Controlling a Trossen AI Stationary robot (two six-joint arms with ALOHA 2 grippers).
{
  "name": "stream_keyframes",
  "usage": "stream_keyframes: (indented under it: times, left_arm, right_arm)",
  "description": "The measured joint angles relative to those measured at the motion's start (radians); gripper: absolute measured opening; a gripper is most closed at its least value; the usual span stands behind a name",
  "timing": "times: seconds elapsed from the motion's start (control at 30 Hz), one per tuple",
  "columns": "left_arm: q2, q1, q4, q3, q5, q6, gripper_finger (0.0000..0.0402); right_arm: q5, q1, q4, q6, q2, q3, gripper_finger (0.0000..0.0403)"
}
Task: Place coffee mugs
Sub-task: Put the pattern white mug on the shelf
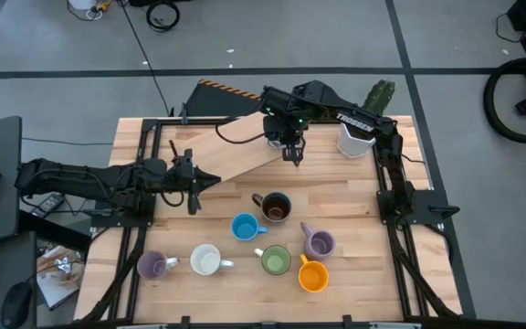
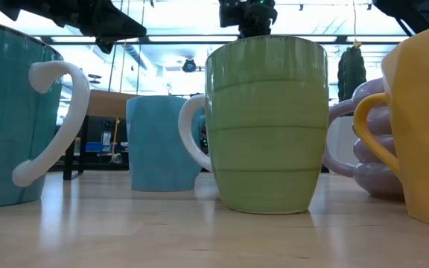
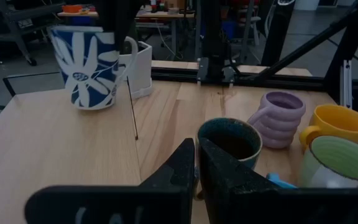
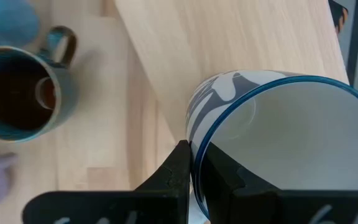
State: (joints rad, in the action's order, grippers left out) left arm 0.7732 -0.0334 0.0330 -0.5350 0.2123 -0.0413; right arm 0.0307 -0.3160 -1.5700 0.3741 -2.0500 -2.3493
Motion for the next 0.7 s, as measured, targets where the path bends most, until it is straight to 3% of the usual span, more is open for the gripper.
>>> stream_keyframes:
  times: [0.7]
  left_arm:
    - [0.006, 0.0, 0.019, 0.0, 0.0, 0.004, 0.0027]
  right_arm:
    - [0.005, -0.012, 0.001, 0.034, -0.009, 0.0, 0.0036]
